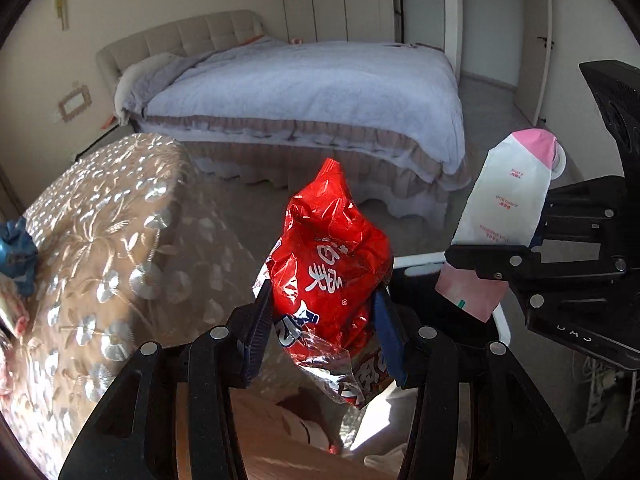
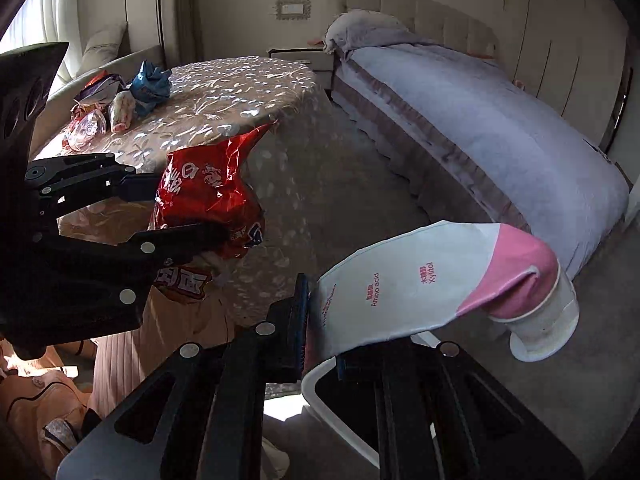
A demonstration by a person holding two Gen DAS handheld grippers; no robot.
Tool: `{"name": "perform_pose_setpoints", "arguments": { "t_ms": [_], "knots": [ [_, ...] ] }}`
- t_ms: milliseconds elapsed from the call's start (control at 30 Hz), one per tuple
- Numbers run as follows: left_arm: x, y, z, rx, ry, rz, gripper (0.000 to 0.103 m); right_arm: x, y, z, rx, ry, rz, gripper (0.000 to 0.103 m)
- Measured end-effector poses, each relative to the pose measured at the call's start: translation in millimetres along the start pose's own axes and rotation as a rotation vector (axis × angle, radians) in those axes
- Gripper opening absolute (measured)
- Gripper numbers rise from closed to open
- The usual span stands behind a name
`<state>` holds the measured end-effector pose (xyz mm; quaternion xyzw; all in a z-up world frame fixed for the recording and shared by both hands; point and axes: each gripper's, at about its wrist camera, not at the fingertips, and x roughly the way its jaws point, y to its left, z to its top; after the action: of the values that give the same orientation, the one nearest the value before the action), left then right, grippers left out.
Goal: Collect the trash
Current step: 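Carry both items to the white bin and open both tools to drop them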
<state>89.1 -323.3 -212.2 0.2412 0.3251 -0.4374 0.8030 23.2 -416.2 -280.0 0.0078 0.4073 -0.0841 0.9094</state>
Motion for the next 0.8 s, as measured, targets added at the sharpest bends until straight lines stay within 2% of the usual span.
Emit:
{"name": "perform_pose_setpoints", "arguments": {
  "t_ms": [167,400,467,500,533,567,600,633,667,800],
  "knots": [
    [71,-47,0,0.122,0.129,-0.149,0.047,41,-38,-49,0.008,0.139,-0.004,0.012],
    [166,-90,-9,0.233,0.37,-0.265,0.048,93,-69,-98,-0.04,0.302,0.012,0.009],
    [177,-104,-15,0.25,0.43,-0.318,0.051,104,-74,-109,-0.057,0.338,0.021,0.01],
    [183,-109,-18,0.251,0.451,-0.341,0.062,106,-76,-114,-0.075,0.344,0.005,0.012],
    [187,-112,-20,0.25,0.457,-0.361,0.081,110,-78,-119,-0.085,0.364,0.007,0.022],
    [192,-115,-21,0.252,0.455,-0.369,0.092,115,-80,-123,-0.089,0.394,0.014,0.032],
    [196,-119,-24,0.26,0.457,-0.37,0.098,117,-82,-126,-0.095,0.414,0.01,0.063],
    [199,-122,-27,0.276,0.471,-0.37,0.098,117,-83,-129,-0.114,0.41,-0.01,0.093],
    [205,-124,-29,0.291,0.483,-0.375,0.098,115,-82,-133,-0.137,0.396,-0.03,0.1],
    [210,-128,-34,0.318,0.491,-0.366,0.098,113,-84,-141,-0.123,0.4,-0.035,0.098]
  ]
}}
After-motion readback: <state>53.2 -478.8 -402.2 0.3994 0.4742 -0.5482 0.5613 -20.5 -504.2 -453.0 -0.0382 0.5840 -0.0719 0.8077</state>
